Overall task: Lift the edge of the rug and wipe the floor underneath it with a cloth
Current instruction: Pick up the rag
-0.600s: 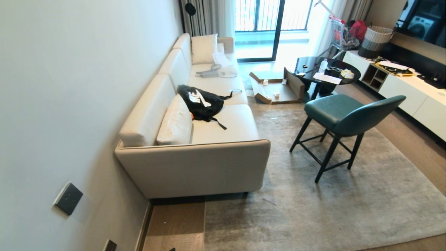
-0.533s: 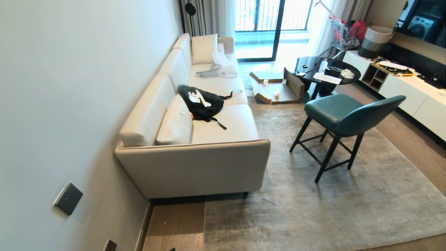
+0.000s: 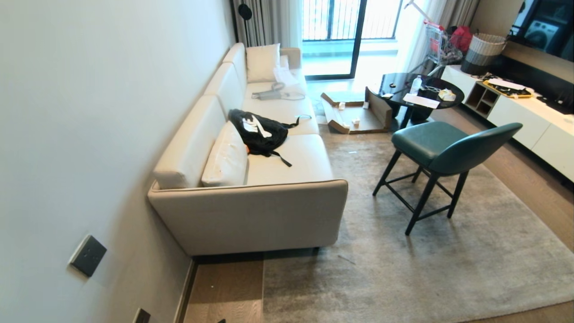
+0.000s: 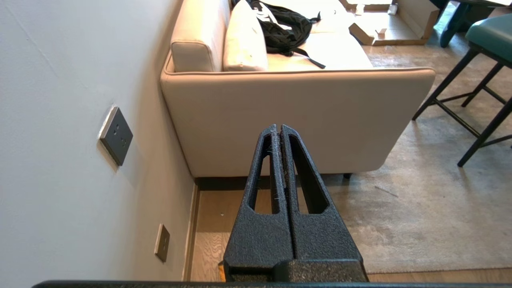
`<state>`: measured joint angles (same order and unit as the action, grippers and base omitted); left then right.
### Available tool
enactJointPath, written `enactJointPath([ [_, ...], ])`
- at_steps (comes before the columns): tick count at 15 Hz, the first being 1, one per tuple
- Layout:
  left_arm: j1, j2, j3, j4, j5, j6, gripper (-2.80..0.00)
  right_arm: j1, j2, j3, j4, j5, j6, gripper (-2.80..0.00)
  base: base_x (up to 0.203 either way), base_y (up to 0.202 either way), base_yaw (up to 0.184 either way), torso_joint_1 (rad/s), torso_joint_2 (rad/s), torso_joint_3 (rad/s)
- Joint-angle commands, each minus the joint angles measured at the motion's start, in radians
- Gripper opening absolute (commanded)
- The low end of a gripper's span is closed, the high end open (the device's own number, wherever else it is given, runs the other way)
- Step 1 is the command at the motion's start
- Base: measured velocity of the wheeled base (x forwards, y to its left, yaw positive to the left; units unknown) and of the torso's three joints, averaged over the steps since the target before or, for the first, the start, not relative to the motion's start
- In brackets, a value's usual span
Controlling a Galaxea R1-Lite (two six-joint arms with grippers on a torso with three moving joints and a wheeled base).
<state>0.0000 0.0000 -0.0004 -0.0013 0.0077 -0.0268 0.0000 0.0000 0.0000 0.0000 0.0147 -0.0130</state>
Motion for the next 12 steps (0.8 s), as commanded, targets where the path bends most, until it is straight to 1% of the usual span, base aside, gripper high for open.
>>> enactJointPath([
  [1, 0.0, 0.0, 0.0, 0.0, 0.0, -0.001, -2.8, 0.0, 0.0, 0.0, 0.0, 0.001, -0.001, -2.8, 0.0, 0.0, 0.0, 0.0, 0.0, 0.0],
  [12, 0.0, 0.0, 0.0, 0.0, 0.0, -0.001, -2.8, 0.0, 0.0, 0.0, 0.0, 0.001, -0.001, -2.8, 0.0, 0.0, 0.0, 0.0, 0.0, 0.0],
])
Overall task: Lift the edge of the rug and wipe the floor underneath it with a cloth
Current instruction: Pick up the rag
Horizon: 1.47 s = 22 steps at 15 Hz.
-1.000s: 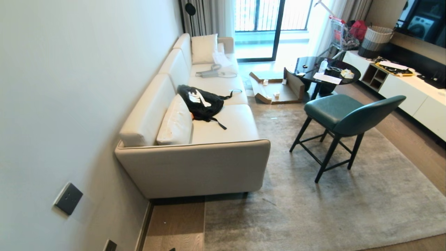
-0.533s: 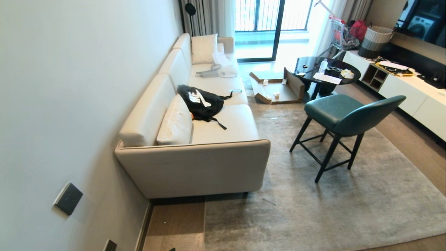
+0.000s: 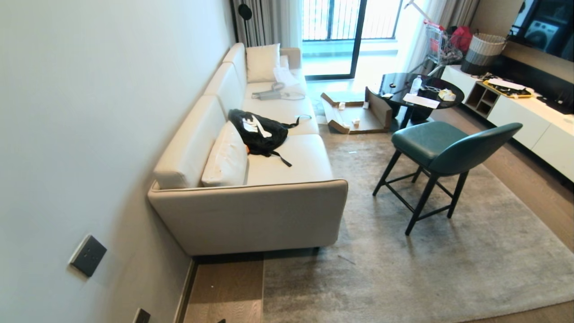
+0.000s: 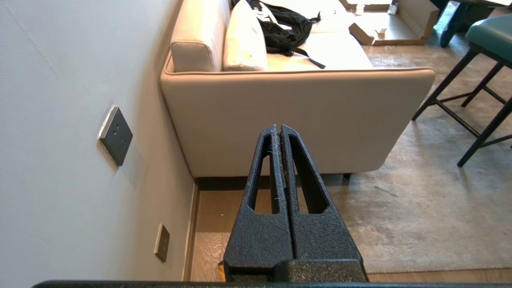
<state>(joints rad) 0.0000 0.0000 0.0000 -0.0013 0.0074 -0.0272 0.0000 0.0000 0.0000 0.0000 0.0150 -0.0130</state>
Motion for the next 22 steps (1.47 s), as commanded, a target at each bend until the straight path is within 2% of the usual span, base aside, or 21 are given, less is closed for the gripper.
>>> enactJointPath([
  [1, 0.0, 0.0, 0.0, 0.0, 0.0, 0.0, -2.8, 0.0, 0.0, 0.0, 0.0, 0.0, -0.001, -2.8, 0.0, 0.0, 0.0, 0.0, 0.0, 0.0],
  [22, 0.0, 0.0, 0.0, 0.0, 0.0, 0.0, -2.8, -0.001, 0.0, 0.0, 0.0, 0.0, 0.001, -2.8, 0.0, 0.0, 0.0, 0.0, 0.0, 0.0],
])
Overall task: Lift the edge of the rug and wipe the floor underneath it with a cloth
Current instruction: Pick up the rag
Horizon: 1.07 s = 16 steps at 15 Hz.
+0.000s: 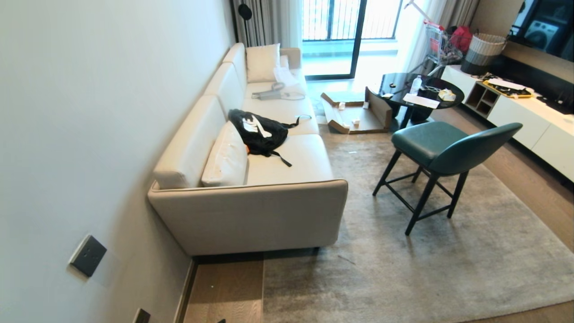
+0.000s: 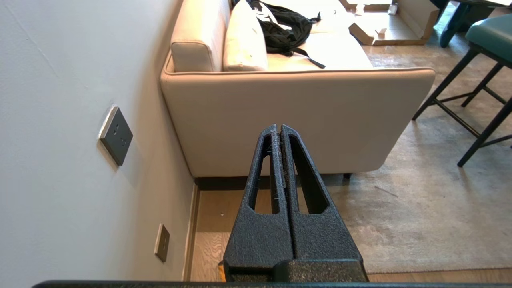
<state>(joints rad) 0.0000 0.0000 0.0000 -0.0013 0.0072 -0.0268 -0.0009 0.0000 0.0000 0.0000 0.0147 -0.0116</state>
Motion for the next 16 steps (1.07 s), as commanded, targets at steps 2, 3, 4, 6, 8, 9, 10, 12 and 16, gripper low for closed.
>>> enactJointPath([
  [2, 0.0, 0.0, 0.0, 0.0, 0.0, -0.001, -2.8, 0.0, 0.0, 0.0, 0.0, 0.001, 0.001, -2.8, 0.0, 0.0, 0.0, -0.052, 0.1, 0.07],
  [3, 0.0, 0.0, 0.0, 0.0, 0.0, -0.001, -2.8, 0.001, 0.0, 0.0, 0.0, 0.001, 0.001, -2.8, 0.0, 0.0, 0.0, -0.144, 0.31, 0.178],
  [4, 0.0, 0.0, 0.0, 0.0, 0.0, -0.001, -2.8, 0.0, 0.0, 0.0, 0.0, 0.001, 0.001, -2.8, 0.0, 0.0, 0.0, -0.126, 0.3, 0.165],
  [6, 0.0, 0.0, 0.0, 0.0, 0.0, -0.001, -2.8, 0.001, 0.0, 0.0, 0.002, -0.001, 0.001, -2.8, 0.0, 0.0, 0.0, -0.125, 0.3, 0.175],
  [8, 0.0, 0.0, 0.0, 0.0, 0.0, -0.001, -2.8, 0.001, 0.0, 0.0, 0.002, -0.001, 0.001, -2.8, 0.0, 0.0, 0.0, -0.135, 0.31, 0.18],
  [9, 0.0, 0.0, 0.0, 0.0, 0.0, -0.001, -2.8, 0.001, 0.0, 0.0, 0.002, -0.001, 0.001, -2.8, 0.0, 0.0, 0.0, -0.131, 0.31, 0.178],
  [10, 0.0, 0.0, 0.0, 0.0, 0.0, -0.001, -2.8, 0.001, 0.0, 0.0, 0.002, -0.001, 0.001, -2.8, 0.0, 0.0, 0.0, -0.131, 0.33, 0.186],
  [12, 0.0, 0.0, 0.0, 0.0, 0.0, -0.001, -2.8, 0.001, 0.0, 0.0, 0.002, -0.001, 0.001, -2.8, 0.0, 0.0, 0.0, -0.131, 0.33, 0.192],
  [16, 0.0, 0.0, 0.0, 0.0, 0.0, -0.001, -2.8, 0.001, 0.0, 0.0, 0.002, -0.001, 0.006, -2.8, 0.0, 0.0, 0.0, -0.133, 0.34, 0.21],
])
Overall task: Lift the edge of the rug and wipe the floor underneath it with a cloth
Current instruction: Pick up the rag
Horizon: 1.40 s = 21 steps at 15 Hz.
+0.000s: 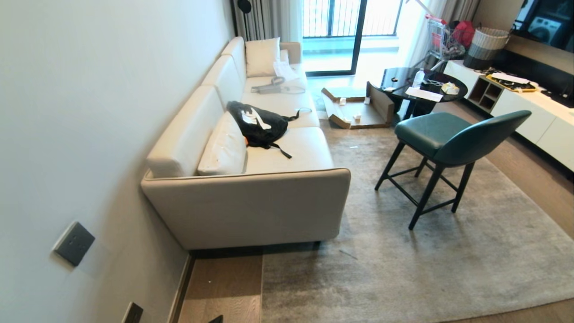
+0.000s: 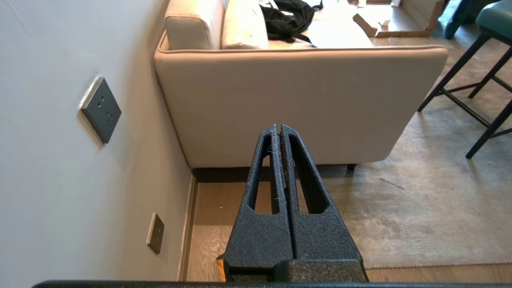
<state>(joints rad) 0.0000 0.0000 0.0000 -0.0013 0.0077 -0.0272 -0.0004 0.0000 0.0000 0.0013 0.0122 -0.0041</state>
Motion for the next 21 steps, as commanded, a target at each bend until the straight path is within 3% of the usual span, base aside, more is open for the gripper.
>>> enactJointPath([
  [1, 0.0, 0.0, 0.0, 0.0, 0.0, 0.0, -2.8, 0.0, 0.0, 0.0, 0.0, -0.003, 0.006, -2.8, 0.0, 0.0, 0.0, -0.135, 0.36, 0.212],
  [4, 0.0, 0.0, 0.0, 0.0, 0.0, 0.0, -2.8, 0.0, 0.001, 0.0, -0.005, -0.045, 0.058, -2.8, 0.0, 0.0, 0.0, -0.141, 0.36, 0.227],
  [21, 0.0, 0.0, 0.0, 0.0, 0.0, 0.0, -2.8, 0.0, 0.0, 0.0, -0.007, -0.047, 0.061, -2.8, 0.0, 0.0, 0.0, -0.146, 0.5, 0.352],
])
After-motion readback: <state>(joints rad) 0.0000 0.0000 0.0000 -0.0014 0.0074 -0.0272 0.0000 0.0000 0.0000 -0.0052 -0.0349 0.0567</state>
